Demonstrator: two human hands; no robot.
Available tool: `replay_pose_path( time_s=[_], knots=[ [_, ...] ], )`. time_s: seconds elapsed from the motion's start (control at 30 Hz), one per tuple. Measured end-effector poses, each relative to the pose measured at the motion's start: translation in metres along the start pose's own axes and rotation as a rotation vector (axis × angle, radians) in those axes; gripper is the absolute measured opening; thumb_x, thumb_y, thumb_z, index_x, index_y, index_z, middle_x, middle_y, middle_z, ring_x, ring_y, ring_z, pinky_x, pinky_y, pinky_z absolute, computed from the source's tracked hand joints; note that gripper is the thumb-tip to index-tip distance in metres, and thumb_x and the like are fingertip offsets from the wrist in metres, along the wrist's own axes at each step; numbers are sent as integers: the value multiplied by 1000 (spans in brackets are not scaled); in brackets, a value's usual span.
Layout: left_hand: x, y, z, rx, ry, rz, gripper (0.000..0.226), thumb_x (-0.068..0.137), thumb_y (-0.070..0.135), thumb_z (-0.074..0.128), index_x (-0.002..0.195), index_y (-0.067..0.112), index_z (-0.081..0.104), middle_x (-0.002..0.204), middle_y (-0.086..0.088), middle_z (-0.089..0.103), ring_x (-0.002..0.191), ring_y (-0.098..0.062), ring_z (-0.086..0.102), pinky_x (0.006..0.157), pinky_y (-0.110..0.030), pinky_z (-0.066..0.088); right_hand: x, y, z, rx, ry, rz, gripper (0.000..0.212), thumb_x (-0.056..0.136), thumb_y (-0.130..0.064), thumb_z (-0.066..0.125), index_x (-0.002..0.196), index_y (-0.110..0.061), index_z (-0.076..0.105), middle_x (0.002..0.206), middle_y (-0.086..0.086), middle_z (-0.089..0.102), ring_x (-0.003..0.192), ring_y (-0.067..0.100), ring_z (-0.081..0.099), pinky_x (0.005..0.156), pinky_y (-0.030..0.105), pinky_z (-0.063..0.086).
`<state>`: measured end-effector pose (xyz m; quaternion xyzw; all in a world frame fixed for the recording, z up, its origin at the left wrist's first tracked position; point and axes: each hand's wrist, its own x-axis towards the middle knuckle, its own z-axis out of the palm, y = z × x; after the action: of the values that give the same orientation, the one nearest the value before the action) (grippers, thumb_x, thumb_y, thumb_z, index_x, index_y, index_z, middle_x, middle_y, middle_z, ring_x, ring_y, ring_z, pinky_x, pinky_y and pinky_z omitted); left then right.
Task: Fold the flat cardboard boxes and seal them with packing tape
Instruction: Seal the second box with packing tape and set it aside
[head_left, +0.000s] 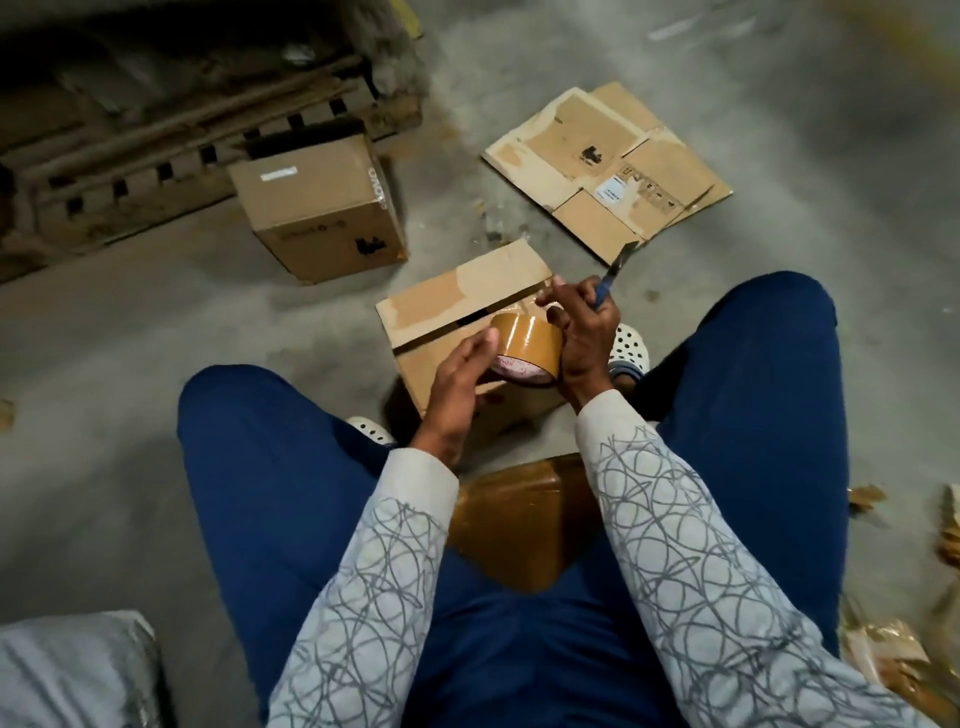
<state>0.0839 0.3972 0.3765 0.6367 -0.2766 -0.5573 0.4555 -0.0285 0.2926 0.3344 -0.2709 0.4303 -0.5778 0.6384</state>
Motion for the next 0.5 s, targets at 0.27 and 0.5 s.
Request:
replay_pose_path(
  time_s=[0.27,0.5],
  knots=[
    [-24,-20,-5,147,7,231,61,89,24,74,141,42,48,133,14,59,113,-5,61,91,-26,56,-10,-19,-1,-114,107,368,13,91,-18,65,94,-5,67,81,10,68,72,26,64,67,33,54],
    [-9,-29,-5,-136,280,-107,18,102,11,49,109,1,62,99,-25,69,59,-22,66,46,-29,53,-22,-29,10,-137,-249,574,16,93,-29,67,99,-14,63,78,1,68,79,19,62,83,41,46]
  ],
)
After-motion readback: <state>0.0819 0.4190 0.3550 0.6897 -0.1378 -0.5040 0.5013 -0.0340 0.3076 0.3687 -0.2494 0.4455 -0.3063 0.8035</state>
